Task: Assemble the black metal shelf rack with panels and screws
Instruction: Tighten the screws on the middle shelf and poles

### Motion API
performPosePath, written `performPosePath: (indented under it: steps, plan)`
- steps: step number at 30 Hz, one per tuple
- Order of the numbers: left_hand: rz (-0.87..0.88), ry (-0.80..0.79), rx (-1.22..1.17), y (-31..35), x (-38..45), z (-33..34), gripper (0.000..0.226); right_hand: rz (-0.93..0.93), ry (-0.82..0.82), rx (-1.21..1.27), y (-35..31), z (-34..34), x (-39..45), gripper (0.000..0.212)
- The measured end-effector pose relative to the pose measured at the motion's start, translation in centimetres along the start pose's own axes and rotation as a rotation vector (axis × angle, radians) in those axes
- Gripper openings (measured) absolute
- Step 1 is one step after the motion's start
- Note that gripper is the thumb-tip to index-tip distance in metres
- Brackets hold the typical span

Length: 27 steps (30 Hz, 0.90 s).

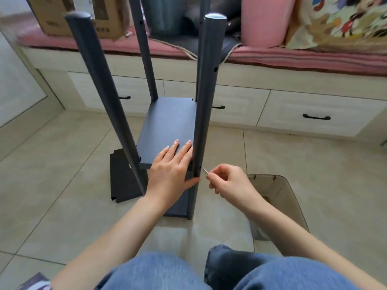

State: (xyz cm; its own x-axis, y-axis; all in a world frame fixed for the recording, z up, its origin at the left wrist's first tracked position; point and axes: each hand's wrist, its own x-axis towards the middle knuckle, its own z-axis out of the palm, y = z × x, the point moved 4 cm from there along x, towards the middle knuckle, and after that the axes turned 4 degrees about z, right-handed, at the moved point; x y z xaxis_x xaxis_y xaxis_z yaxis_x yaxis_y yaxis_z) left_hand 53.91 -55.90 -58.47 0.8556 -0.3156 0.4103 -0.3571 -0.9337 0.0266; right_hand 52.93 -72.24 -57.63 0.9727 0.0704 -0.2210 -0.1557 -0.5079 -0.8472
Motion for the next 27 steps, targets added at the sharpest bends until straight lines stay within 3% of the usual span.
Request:
performPosePath:
  steps: [7,12,14,17,19,22,24,27]
  plan:
    - [0.01,0.009,-0.041,-0.1,0.0,0.2,0.087,0.027,0.045,-0.041,-0.4,0.6,0.5,0.015]
    - [0.0,0.011,-0.138,0.0,0.0,0.0,0.079,0.021,0.057,-0.029,-0.2,0.8,0.9,0.016]
    - [-0.058,0.107,-0.344,0.1,-0.5,-0.7,0.065,0.022,0.058,-0.003,-0.1,0.9,1.1,0.016]
    - [-0.17,0.419,-0.626,0.5,-2.5,-2.4,0.028,0.011,0.058,0.015,-0.1,0.9,1.3,0.016]
    - [-0.307,0.504,-0.734,0.2,-3.8,-2.7,0.013,0.005,0.06,0.021,-0.2,1.0,1.5,0.016]
    - [-0.649,0.27,-0.901,-0.5,-4.5,-1.1,0.035,0.01,0.058,0.03,-0.3,1.2,1.7,0.016]
    - [-0.825,0.125,-1.047,-0.9,-4.6,0.3,0.029,0.004,0.062,0.053,-0.4,1.1,1.6,0.015]
    - [-0.967,0.072,-1.325,-1.0,-4.3,2.0,0.021,-0.03,0.035,0.081,-0.5,0.7,1.2,0.008]
